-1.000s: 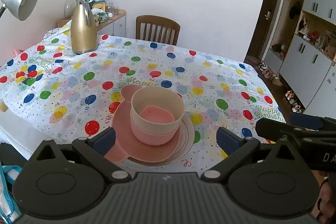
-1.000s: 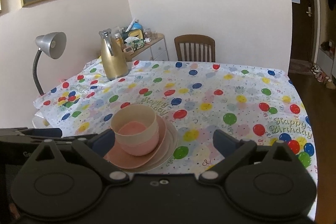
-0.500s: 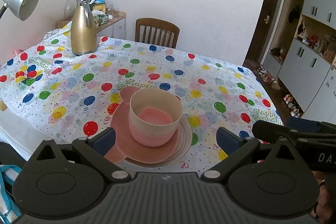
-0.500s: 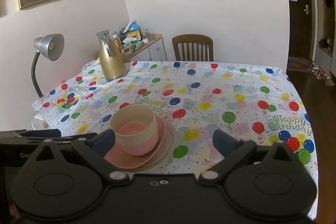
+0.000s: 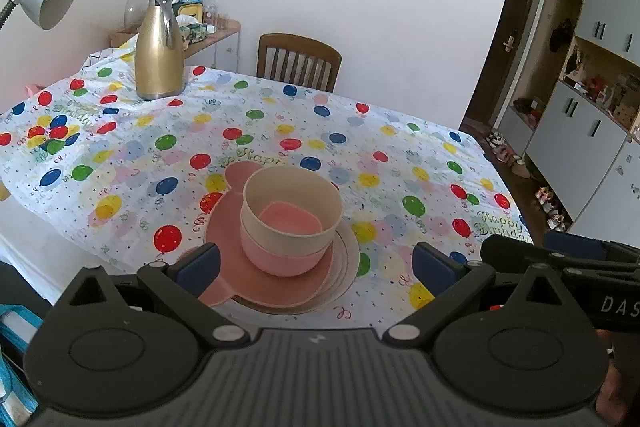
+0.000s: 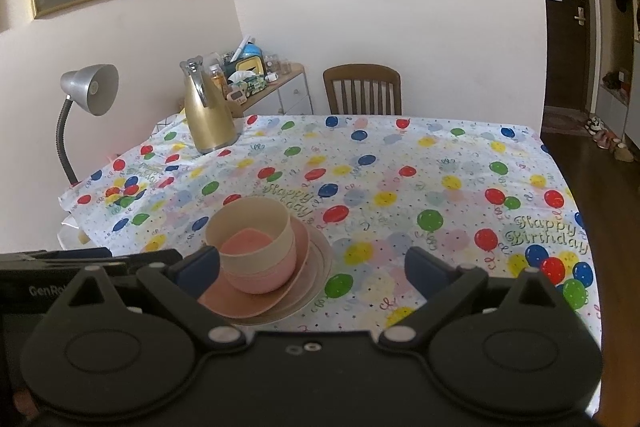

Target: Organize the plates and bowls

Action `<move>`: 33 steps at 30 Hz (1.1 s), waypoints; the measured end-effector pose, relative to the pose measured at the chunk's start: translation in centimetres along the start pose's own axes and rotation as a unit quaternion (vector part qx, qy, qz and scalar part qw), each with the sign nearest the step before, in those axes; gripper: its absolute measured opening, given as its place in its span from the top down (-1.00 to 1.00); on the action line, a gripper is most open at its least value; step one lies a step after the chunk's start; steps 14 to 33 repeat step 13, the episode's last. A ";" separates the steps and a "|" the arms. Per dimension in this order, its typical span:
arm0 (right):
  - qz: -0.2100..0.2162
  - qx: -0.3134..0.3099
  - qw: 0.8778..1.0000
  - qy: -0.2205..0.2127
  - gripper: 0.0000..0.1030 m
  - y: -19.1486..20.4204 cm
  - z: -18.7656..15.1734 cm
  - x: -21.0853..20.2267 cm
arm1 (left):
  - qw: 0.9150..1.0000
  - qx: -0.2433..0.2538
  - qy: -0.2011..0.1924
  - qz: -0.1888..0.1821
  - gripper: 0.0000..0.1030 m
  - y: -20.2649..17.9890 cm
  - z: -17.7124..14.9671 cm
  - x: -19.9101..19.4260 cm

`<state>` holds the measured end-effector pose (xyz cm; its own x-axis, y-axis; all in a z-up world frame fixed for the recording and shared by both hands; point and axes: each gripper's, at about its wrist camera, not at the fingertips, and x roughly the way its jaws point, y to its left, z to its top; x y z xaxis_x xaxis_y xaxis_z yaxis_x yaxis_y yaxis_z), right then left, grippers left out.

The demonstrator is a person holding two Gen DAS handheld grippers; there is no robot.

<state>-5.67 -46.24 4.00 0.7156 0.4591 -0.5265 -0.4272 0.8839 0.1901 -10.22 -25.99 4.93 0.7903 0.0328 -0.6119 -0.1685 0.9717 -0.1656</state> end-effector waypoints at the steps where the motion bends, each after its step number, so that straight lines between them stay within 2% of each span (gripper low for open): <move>1: 0.000 0.001 1.000 0.000 -0.93 0.0 0.0 -0.1 | 1.000 -0.001 0.000 -0.001 -0.99 0.0 0.0 0.0; 33: -0.001 -0.003 1.000 -0.002 -0.93 -0.1 -0.1 -0.6 | 1.000 -0.002 -0.001 0.002 -0.99 -0.3 -0.1 -0.4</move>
